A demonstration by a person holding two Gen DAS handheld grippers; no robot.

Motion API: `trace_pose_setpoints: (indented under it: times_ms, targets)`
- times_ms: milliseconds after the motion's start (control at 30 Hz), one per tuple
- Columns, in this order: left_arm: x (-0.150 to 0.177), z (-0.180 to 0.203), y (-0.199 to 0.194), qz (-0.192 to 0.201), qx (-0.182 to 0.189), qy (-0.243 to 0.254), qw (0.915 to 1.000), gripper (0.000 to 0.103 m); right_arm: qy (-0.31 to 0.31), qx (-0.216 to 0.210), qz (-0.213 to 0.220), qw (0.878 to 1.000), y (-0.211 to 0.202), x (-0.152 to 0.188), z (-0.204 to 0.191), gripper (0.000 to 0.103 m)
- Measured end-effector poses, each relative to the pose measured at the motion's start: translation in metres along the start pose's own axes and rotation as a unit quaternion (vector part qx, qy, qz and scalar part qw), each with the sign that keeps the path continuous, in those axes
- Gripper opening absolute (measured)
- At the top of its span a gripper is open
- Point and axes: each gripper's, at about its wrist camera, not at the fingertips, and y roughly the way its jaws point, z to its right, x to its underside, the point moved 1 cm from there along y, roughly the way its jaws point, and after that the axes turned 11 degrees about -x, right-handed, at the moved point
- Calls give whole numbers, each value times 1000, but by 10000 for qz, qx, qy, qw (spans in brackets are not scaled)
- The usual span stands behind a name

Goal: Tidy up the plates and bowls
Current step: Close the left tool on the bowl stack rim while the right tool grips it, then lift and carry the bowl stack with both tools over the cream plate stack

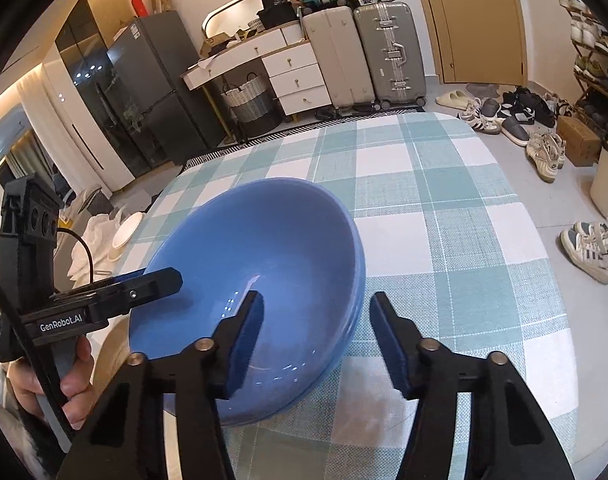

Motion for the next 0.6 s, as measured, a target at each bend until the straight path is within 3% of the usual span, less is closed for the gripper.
trace_pose_setpoints:
  times_ms: [200,600]
  targets:
    - [3,8,-1,-20,32,182,9998,30,-6,85,16,10000,0,0,1,44]
    - [7,15,-8,166,-168,376,9990,28,-93,148,66,9998,-4,1,-3,43]
